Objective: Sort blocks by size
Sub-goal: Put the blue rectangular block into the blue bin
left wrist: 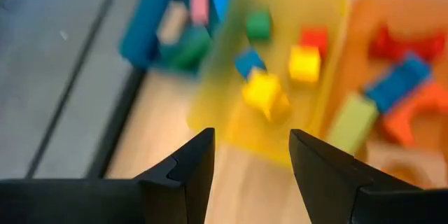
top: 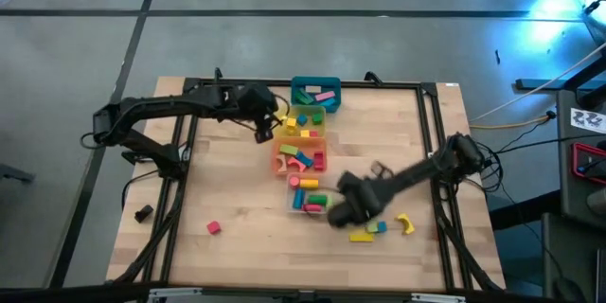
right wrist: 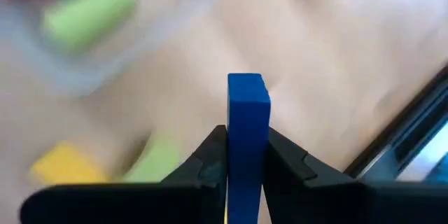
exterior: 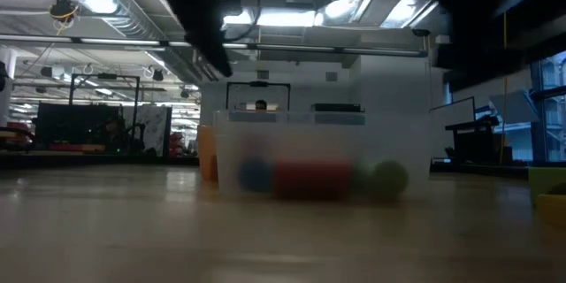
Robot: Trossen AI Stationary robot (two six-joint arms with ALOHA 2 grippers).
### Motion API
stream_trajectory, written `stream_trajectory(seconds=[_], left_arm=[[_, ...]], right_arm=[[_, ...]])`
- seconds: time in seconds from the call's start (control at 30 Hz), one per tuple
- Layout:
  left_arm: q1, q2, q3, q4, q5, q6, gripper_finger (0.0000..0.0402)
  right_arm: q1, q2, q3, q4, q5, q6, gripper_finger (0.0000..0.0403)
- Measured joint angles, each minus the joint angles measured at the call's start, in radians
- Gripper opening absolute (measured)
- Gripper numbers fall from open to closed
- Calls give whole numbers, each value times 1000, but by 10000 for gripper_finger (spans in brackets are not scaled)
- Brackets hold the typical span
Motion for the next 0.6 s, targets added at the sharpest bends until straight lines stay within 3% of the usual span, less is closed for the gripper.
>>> stream_trajectory(seconds=[0.33,0.47,0.6], left_arm=[[-105,0,-25,-373,6,-150,168],[-160,1,-27,-490,7,-278,169],[-217,1,-27,-585,10,-435,168]], right_arm=[[-367,-17,24,47,334,-613,63],[-518,-17,23,217,367,-857,68],[-656,-17,24,441,309,-1105,65]])
